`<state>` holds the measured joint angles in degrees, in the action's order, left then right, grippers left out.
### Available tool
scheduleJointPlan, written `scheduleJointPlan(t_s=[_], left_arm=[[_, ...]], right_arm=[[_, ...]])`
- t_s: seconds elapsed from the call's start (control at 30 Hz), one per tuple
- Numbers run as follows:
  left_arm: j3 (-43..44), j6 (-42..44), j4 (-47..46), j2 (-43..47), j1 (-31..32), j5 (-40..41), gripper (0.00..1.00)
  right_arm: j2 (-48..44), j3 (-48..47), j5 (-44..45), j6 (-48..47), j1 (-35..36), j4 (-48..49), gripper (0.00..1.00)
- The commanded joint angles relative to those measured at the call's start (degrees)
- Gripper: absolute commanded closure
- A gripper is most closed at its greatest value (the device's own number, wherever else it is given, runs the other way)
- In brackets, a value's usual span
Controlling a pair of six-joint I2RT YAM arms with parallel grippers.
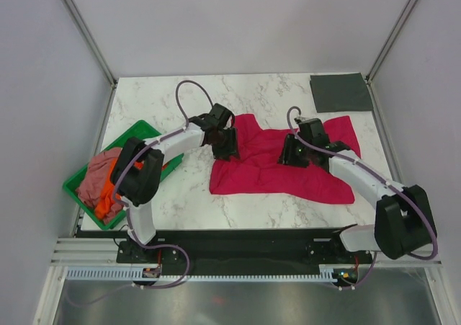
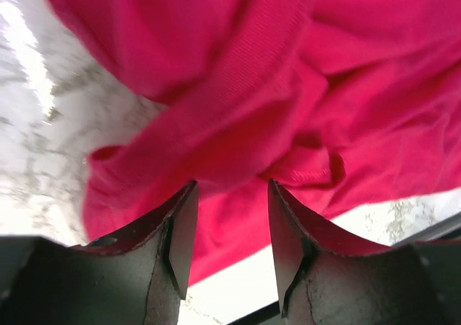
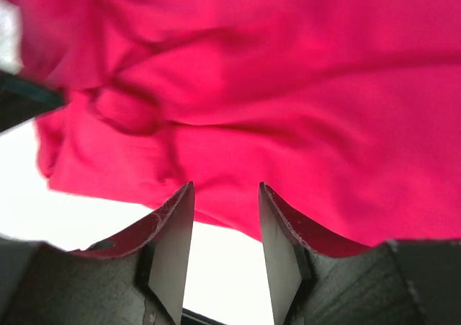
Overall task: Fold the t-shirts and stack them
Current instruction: Flatten the tshirt out
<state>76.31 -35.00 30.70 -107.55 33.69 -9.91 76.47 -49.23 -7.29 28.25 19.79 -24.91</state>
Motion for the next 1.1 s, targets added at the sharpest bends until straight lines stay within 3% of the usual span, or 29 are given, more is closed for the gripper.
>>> scheduleJointPlan(t_s=[0.0, 0.23, 0.53, 0.6, 0.63, 0.67, 0.73, 0.83, 1.07], left_arm=[[3.23, 2.4, 0.76, -1.61, -4.23, 1.74, 0.5], [3.49, 3.98, 1.73, -2.49, -10.31, 0.78, 0.52], [3.58, 5.56, 1.65, -5.13, -10.58, -1.43, 0.52], [4.28, 5.65, 1.56, -6.53, -10.58, -2.21, 0.6], [4.63, 5.65, 1.64, -7.06, -10.58, -2.48, 0.68], [5.42, 5.56, 1.65, -7.5, -10.58, -2.65, 0.82], [6.3, 5.21, 1.73, -8.47, -10.66, -2.31, 0.96], [8.23, 4.6, 1.91, -9.87, -11.02, -1.17, 0.98], [8.77, 3.45, 2.0, -11.37, -11.19, -0.9, 0.98]], right_arm=[[4.03, 1.16, -8.53, 0.05, 5.58, 18.38, 0.51], [15.19, -2.53, -3.62, -4.33, 12.81, 23.15, 0.48], [17.66, -1.84, -1.59, -6.01, 15.54, 23.15, 0.49], [17.75, -1.74, -0.8, -6.19, 15.8, 22.8, 0.59], [17.93, -2.27, -0.62, -6.28, 15.8, 22.36, 0.69], [17.93, -2.79, 0.34, -6.71, 15.8, 20.62, 0.87], [16.53, -4.63, 2.27, -7.07, 16.59, 17.8, 1.0], [11.8, -4.39, 5.7, -7.77, 19.75, 13.84, 1.0], [6.68, 3.96, 12.56, -4.61, 31.88, 15.05, 1.0]])
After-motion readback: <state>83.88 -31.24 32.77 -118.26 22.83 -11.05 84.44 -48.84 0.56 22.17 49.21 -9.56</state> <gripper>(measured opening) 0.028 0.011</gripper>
